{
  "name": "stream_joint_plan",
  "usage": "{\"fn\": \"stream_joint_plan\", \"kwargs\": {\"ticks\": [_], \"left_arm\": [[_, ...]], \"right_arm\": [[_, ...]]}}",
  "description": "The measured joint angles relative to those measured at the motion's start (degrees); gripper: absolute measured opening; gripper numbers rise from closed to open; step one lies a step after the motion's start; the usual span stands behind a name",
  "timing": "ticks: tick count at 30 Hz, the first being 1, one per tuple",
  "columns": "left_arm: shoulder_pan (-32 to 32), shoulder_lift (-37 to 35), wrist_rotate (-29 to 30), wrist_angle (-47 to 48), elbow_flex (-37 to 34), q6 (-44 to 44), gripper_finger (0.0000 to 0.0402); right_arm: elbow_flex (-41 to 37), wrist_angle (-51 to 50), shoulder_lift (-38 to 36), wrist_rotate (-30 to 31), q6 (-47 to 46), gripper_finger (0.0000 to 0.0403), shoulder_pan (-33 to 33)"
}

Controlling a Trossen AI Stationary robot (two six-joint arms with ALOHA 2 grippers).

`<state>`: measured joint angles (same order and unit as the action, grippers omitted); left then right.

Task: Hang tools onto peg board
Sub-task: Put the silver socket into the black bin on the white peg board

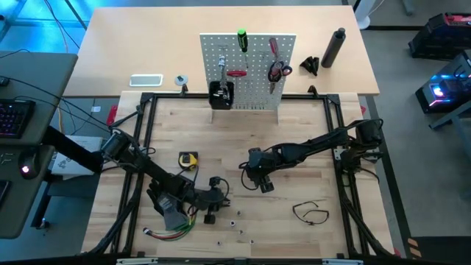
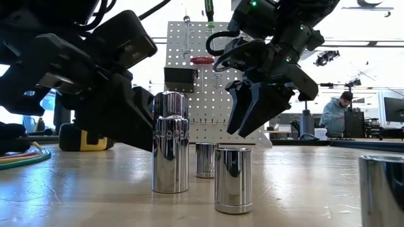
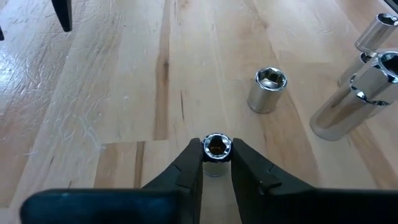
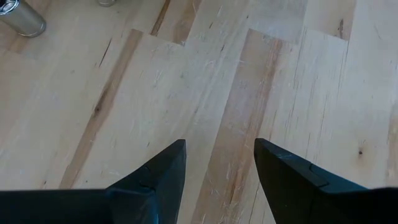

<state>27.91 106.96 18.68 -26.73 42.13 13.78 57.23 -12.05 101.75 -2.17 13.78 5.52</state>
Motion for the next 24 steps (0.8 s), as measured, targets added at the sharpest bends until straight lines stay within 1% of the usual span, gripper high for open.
{"fn": "stream_joint_plan", "kwargs": {"ticks": [3,18,24], "left_arm": [[-0.3,0.0,0.0,-0.1,0.0,0.0,0.0047],[-1.6,-0.2,1.1,0.2,0.0,-3.1,0.0047],[-3.5,-4.2,2.1,6.7,0.0,-6.0,0.0047]], "right_arm": [[0.0,0.0,0.0,0.0,0.0,0.0186,0.0],[0.0,-0.1,0.0,0.0,-0.3,0.0186,0.0],[0.0,-0.6,0.0,0.0,-0.5,0.0186,0.0]]}}
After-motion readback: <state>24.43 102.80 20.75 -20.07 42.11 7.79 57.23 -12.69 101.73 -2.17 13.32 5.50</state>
